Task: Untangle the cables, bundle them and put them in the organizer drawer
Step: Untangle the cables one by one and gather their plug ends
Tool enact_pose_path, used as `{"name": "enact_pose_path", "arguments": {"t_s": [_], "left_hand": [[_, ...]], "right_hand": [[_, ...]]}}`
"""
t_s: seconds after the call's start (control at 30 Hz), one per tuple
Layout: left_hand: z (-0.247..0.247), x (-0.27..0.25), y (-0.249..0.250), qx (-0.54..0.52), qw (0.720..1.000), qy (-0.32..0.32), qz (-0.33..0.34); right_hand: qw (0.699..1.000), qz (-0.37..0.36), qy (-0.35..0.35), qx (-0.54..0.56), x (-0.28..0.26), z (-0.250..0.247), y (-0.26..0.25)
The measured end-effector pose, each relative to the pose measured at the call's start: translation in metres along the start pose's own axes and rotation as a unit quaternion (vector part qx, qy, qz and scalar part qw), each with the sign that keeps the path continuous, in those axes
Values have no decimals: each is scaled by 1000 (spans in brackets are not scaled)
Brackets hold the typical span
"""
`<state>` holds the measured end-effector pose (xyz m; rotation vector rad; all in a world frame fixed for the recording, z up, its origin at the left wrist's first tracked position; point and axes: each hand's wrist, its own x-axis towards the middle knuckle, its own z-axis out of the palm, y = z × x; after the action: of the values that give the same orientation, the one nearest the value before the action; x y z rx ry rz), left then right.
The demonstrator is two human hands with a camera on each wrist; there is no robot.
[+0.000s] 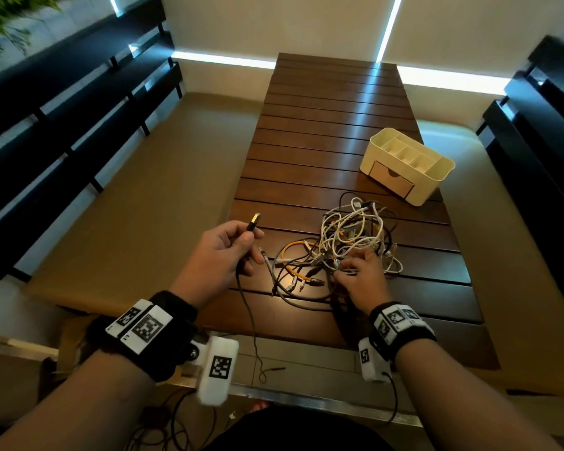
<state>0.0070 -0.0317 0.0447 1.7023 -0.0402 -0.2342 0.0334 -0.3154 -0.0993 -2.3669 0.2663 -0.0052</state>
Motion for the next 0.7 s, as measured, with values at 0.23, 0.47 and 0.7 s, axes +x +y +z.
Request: {"name": "enact_pose_path", "arguments": {"t_s": [0.23,0.47,0.7], "left_hand": [[26,11,10,-26,999,-21,9],[47,17,17,-54,998,-31,2],[55,17,15,-51,998,-26,14]], "right_hand": [[995,-10,11,95,-11,-65,-43],[963,-92,184,174,-6,-119,-85],[959,8,81,270,-3,-111,-83]]}}
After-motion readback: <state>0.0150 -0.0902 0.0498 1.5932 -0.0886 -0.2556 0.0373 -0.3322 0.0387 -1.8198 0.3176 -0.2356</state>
